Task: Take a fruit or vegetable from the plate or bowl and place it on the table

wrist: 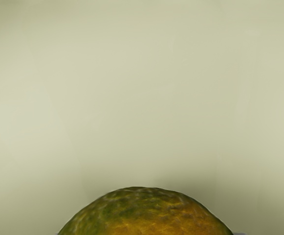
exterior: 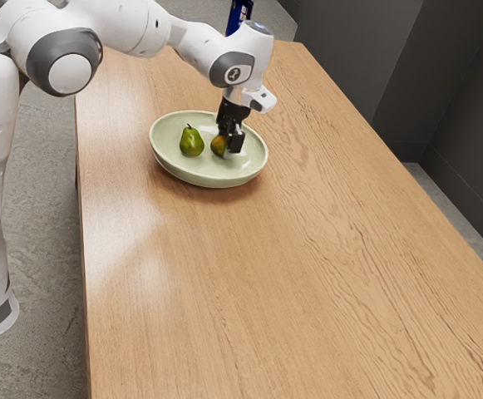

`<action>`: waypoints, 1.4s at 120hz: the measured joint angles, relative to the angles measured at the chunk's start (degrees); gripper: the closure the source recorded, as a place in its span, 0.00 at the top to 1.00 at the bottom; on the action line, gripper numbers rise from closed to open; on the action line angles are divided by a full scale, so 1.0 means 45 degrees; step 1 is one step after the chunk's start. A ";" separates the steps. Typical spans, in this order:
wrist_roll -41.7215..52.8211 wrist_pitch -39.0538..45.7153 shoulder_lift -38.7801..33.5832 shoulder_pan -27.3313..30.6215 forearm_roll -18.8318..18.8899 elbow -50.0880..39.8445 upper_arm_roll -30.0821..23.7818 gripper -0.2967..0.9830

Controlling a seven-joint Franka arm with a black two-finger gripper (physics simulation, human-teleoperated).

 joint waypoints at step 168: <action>-0.0798 -0.0700 0.1274 -0.0045 -0.0005 0.3646 -0.5090 0.75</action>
